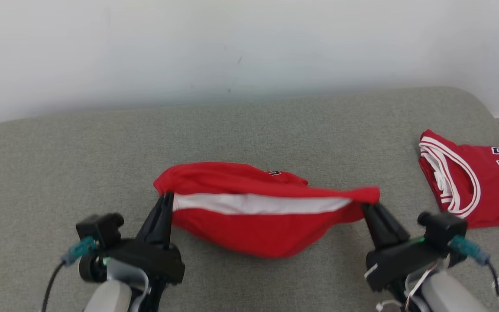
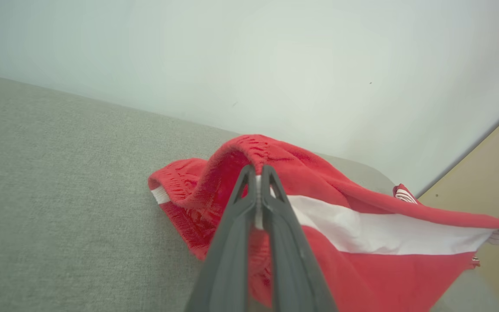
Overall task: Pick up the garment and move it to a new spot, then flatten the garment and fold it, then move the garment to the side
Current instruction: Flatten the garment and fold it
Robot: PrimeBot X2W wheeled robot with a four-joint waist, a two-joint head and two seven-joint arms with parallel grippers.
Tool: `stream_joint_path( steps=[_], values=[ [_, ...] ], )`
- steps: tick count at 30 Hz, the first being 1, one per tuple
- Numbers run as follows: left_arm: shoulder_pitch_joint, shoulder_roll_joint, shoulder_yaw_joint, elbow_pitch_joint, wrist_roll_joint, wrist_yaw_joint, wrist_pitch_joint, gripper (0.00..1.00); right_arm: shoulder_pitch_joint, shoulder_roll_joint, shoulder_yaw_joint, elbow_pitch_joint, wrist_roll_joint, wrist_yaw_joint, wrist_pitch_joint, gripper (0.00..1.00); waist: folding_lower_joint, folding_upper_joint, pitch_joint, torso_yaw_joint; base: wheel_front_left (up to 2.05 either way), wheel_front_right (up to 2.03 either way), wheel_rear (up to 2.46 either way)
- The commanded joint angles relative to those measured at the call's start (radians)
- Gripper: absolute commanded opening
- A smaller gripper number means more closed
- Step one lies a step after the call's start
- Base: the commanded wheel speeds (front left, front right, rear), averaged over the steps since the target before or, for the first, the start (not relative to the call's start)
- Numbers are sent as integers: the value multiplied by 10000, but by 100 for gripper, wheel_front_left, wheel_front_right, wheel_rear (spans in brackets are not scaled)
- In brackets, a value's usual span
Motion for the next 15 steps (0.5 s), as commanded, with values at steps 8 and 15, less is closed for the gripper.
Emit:
stream_joint_path(
  steps=[8, 15],
  values=[
    [-1832, 267, -214, -1877, -1902, -19, 1425, 0, -1939, -657, -621, -1591, 1310, -24, 1012, 0, 1, -1, 368, -286, 0, 0, 0],
    [-4174, 944, 446, -2249, -3180, 34, 2767, 0, -4936, -171, -745, -1317, 2085, -22, 2419, 0, 1, -1, 1928, -867, 0, 0, 0]
  ],
)
